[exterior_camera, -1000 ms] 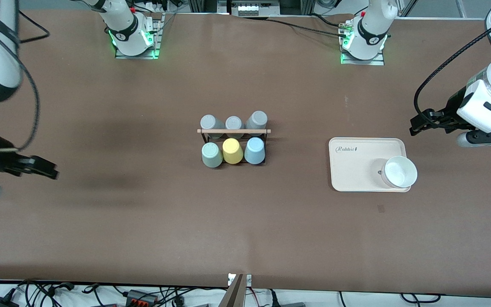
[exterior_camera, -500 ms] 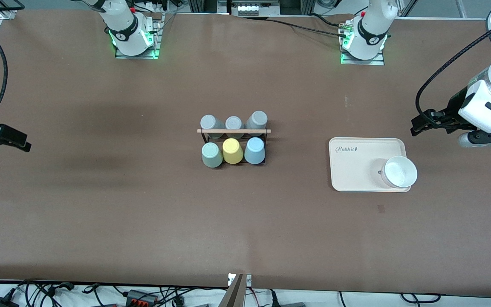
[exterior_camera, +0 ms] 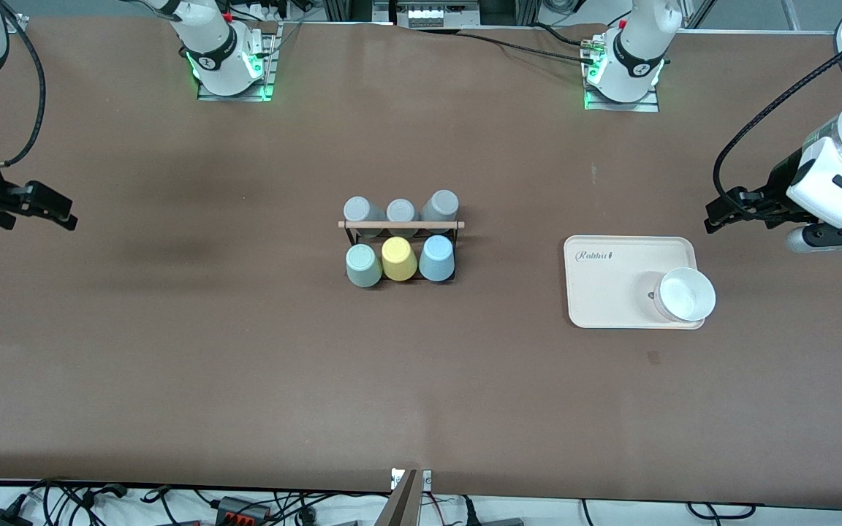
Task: Hang scattered cups on rack with three cups
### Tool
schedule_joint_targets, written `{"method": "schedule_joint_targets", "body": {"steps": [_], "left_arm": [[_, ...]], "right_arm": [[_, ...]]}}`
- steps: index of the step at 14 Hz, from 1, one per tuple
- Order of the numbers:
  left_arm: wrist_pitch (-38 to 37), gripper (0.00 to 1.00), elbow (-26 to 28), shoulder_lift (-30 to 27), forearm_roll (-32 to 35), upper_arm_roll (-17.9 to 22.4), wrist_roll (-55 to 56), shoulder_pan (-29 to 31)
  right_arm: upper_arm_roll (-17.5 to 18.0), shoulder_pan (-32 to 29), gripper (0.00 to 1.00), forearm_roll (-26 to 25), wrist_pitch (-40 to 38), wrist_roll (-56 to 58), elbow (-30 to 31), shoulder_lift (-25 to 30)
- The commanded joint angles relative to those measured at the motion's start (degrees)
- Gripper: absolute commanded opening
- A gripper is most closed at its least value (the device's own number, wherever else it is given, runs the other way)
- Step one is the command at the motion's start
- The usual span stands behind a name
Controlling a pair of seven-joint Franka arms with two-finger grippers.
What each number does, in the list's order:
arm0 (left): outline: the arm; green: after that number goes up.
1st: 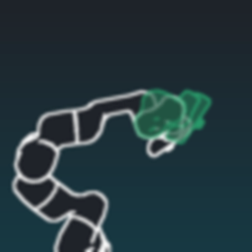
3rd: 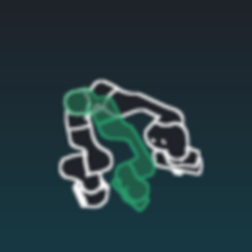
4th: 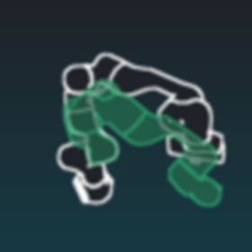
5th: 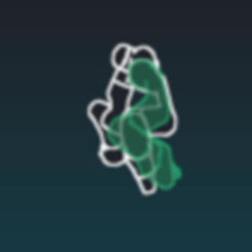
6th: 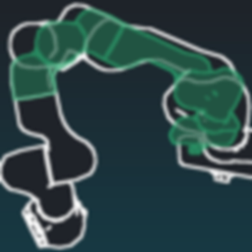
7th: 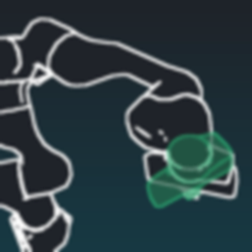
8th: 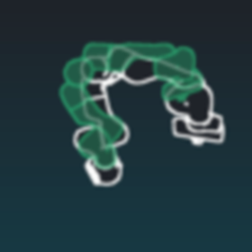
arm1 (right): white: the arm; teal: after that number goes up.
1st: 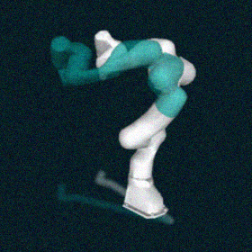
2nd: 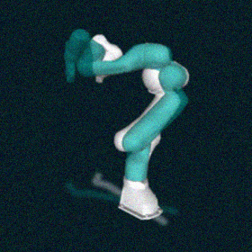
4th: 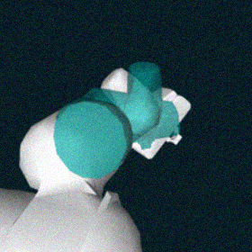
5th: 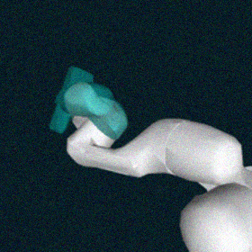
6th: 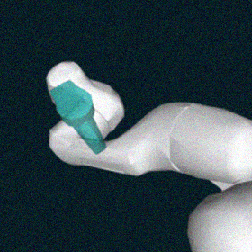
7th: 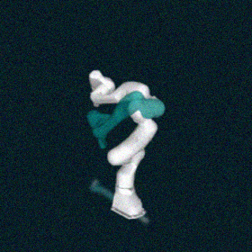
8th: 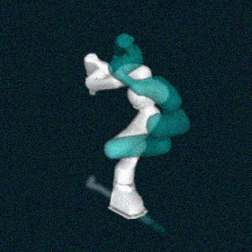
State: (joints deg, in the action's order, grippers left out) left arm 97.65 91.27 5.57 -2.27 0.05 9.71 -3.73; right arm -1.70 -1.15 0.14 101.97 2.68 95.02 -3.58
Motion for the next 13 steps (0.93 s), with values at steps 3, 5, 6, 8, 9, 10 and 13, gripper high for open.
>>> {"method": "schedule_joint_targets", "body": {"steps": [3, 5, 6, 8, 9, 10, 13], "left_arm": [[0.6, 1.0, 1.2, -1.3, 0.9, 0.2, -1.1, -0.1], [0.6, 1.0, 1.2, -1.3, 0.9, 0.2, -1.1, -0.1], [0.6, 1.0, 1.2, -1.3, 0.9, 0.2, -1.1, -0.1], [0.6, 1.0, 1.2, -1.3, 0.9, 0.3, -1.1, -0.1], [0.6, 1.0, 1.2, -1.3, 0.9, 0.3, -1.1, -0.1], [0.6, 1.0, 1.2, -1.3, 0.9, 0.3, -1.1, -0.1], [0.6, 1.0, 1.2, -1.3, 0.9, 0.3, -1.1, -0.1]], "right_arm": [[0.0, -0.2, 1.0, 0.6, 0.8, 0.7, 1.8, 1.4], [0.1, 0.0, 1.0, -0.2, -0.6, 1.3, 1.8, 1.9], [0.0, 0.0, 1.0, -0.2, -0.9, 1.4, 1.8, 1.9], [0.1, 0.1, 1.0, -0.2, -0.9, 1.5, 1.8, 1.9], [0.1, 0.1, 1.0, -0.2, -1.1, 1.5, 1.8, 1.9], [0.1, 0.1, 1.0, -0.2, -1.1, 1.4, 1.8, 1.9], [0.1, 0.1, 1.0, -0.2, -0.6, 1.2, 1.8, 1.9]]}}
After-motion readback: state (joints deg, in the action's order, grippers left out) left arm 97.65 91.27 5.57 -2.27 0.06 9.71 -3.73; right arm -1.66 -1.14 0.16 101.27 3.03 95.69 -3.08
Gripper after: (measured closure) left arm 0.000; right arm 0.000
